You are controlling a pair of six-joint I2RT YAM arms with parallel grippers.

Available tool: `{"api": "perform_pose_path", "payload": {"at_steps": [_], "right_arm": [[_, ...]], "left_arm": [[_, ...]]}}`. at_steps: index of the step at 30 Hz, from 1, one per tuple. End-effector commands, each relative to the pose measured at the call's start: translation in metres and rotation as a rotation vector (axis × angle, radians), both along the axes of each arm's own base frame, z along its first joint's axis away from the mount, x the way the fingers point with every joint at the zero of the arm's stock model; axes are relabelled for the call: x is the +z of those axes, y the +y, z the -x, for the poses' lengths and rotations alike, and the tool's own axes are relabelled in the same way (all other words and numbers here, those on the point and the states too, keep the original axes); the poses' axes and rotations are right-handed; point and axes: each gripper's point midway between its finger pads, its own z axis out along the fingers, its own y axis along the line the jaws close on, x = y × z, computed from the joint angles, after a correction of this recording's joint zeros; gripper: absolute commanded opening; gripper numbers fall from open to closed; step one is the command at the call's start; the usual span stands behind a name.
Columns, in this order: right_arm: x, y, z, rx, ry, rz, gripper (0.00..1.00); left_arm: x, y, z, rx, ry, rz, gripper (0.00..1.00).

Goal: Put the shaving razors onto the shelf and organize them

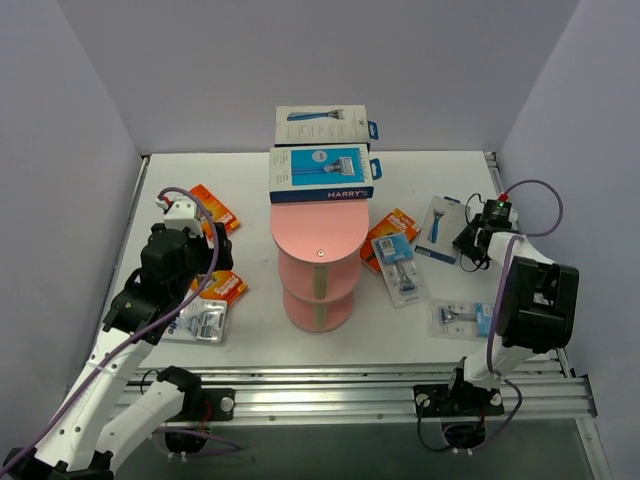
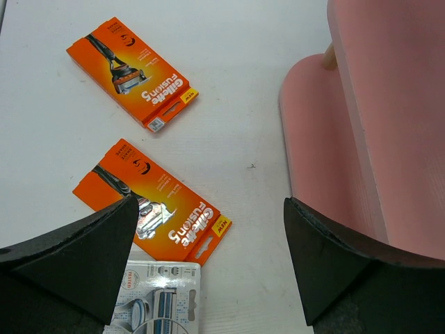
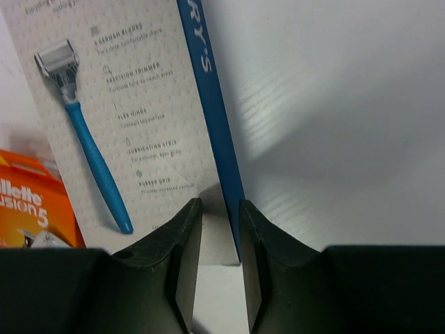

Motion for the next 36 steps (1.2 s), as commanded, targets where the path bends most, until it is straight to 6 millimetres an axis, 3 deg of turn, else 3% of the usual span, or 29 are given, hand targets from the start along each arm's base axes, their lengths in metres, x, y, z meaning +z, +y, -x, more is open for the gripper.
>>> {"api": "perform_pose_path", "payload": {"at_steps": [1,4,8,12,18,24,28,36], "right_arm": [[0.003,0.016,0.032,0.03,0.098,-0.047,0.24],[0.036,0.01,0.02,0.018,0.034,-0.017,0.34],[0.06,0.002,0.002,0.009,0.001,0.008,0.44],[0.065,0.001,-0.021,0.044,-0.02,0.016,0.5],[0.052,0.025,-0.052,0.185,-0.006,0.053,0.61],[0.031,0.05,-0.072,0.27,0.069,0.141,0.63],[0.033,0.05,-0.088,0.281,0.082,0.185,0.64],[0.009,0.024,-0.086,0.207,0.24,0.317,0.63]], "left_arm": [[0.008,-0.002,0.001,-0.005,-0.024,0.024,0.94],[0.008,-0.001,0.001,-0.004,-0.025,0.022,0.94],[0.007,-0.001,0.001,-0.002,-0.02,0.017,0.94],[0.006,-0.002,0.0,-0.005,-0.016,0.017,0.94],[0.005,-0.002,-0.002,-0.004,-0.012,0.012,0.94],[0.005,-0.001,-0.003,-0.002,-0.008,0.009,0.94],[0.004,-0.002,-0.004,-0.003,-0.005,0.009,0.94],[0.003,-0.003,-0.005,-0.01,-0.001,0.01,0.94]]}}
